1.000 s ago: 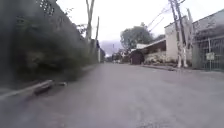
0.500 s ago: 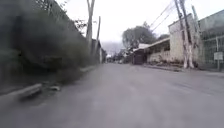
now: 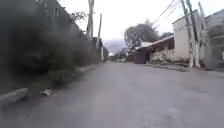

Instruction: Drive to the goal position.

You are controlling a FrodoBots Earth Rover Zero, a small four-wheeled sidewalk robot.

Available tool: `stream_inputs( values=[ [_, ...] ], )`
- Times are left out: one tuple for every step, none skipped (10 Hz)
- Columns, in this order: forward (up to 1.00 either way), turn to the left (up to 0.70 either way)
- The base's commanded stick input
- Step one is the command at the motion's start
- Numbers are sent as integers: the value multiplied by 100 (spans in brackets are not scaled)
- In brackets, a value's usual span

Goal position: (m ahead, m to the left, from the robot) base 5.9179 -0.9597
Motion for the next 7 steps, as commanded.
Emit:
stream_inputs(
  values=[
    [100, 0],
    [100, 0],
    [100, 0],
    [100, 0],
    [100, 0],
    [100, 0],
    [100, 0]
  ],
)
